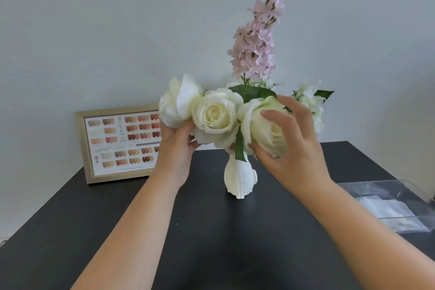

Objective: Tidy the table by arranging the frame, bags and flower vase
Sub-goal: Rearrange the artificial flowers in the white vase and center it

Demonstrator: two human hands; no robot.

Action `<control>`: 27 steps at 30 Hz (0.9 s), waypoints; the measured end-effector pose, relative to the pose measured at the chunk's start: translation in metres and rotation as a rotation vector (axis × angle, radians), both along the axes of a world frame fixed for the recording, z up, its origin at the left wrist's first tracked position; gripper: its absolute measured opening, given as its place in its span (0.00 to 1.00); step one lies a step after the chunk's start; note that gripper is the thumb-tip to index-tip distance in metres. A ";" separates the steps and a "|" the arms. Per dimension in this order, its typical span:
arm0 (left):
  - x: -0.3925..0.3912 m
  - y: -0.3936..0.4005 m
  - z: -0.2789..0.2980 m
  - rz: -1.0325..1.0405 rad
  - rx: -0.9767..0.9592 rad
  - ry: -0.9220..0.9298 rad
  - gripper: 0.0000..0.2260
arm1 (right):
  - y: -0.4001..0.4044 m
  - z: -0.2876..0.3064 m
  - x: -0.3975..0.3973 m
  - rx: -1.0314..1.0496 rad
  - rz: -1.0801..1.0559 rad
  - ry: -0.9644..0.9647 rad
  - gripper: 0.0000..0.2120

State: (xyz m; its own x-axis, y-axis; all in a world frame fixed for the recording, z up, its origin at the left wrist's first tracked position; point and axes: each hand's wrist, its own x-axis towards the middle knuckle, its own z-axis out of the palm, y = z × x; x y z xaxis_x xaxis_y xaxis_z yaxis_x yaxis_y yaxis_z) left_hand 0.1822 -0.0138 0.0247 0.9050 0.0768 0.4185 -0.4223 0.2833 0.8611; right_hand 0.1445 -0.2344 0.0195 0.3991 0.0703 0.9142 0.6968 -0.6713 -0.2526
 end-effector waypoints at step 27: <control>0.045 0.015 0.079 -0.093 0.089 0.089 0.25 | -0.003 0.075 0.021 0.074 -0.134 0.425 0.17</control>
State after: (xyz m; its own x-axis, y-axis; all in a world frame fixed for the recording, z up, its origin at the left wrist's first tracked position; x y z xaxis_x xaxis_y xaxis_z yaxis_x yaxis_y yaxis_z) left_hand 0.2273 0.0009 0.1032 0.9401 -0.0432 0.3381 -0.3190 0.2382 0.9174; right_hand 0.1652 -0.2371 0.0941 0.7410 -0.0676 0.6681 0.4288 -0.7180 -0.5483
